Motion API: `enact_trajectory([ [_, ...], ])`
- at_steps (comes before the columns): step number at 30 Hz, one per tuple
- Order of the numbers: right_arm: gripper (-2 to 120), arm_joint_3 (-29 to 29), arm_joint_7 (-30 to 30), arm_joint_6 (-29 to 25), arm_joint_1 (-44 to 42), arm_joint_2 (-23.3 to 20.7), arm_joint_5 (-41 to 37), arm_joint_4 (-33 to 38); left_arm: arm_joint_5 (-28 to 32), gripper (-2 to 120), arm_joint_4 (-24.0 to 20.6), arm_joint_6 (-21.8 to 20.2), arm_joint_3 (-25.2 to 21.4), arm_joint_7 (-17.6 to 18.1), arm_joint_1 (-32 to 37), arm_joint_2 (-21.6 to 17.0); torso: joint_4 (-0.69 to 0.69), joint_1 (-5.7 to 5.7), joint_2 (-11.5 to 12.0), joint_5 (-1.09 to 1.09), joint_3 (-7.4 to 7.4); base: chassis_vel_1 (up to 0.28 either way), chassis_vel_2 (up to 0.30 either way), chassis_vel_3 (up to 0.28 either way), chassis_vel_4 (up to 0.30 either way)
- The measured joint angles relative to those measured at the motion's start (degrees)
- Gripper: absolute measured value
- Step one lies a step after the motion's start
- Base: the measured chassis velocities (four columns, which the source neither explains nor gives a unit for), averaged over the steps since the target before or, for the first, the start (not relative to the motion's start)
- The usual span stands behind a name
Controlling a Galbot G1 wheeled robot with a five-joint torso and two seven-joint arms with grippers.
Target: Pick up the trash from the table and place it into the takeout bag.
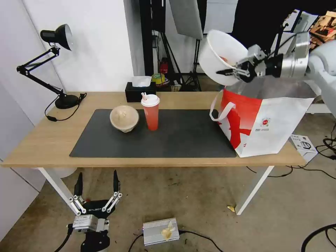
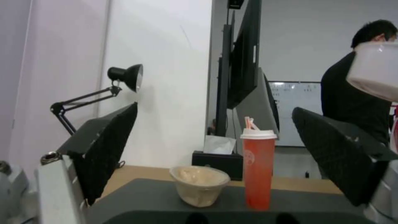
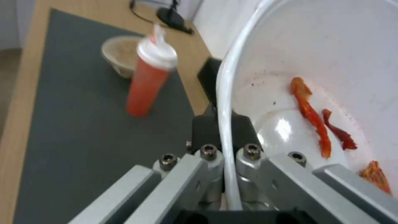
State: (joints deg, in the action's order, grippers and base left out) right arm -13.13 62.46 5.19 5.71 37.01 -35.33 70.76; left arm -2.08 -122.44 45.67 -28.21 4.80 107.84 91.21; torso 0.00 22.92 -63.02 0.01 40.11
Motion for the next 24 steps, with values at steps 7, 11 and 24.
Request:
enact_trajectory([
  [7, 0, 5.38, -0.1, -1.33, -5.44, -1.65, 2.92, -0.98, -0.02, 100, 0.09, 0.0, 0.02, 0.0, -0.02, -0.01, -0.01, 0.0, 0.0, 0.0, 0.0, 0.0, 0.0, 0.0, 0.0],
  [11, 0, 8.65, -0.23, -1.52, -8.81, -2.69, 3.37, -0.88, -0.06, 100, 0.2, 0.0, 0.15, -0.01, -0.01, -0.05, 0.0, 0.0, 0.0, 0.0, 0.0, 0.0, 0.0, 0.0, 0.0],
  [24, 0, 15.51, -1.17, -1.71, -16.36, -4.27, 3.62, -1.72, -0.11, 100, 0.79, -0.03, 0.39, -0.04, -0.06, -0.45, 0.0, 0.0, 0.0, -0.01, 0.0, 0.0, 0.0, 0.0, 0.0],
])
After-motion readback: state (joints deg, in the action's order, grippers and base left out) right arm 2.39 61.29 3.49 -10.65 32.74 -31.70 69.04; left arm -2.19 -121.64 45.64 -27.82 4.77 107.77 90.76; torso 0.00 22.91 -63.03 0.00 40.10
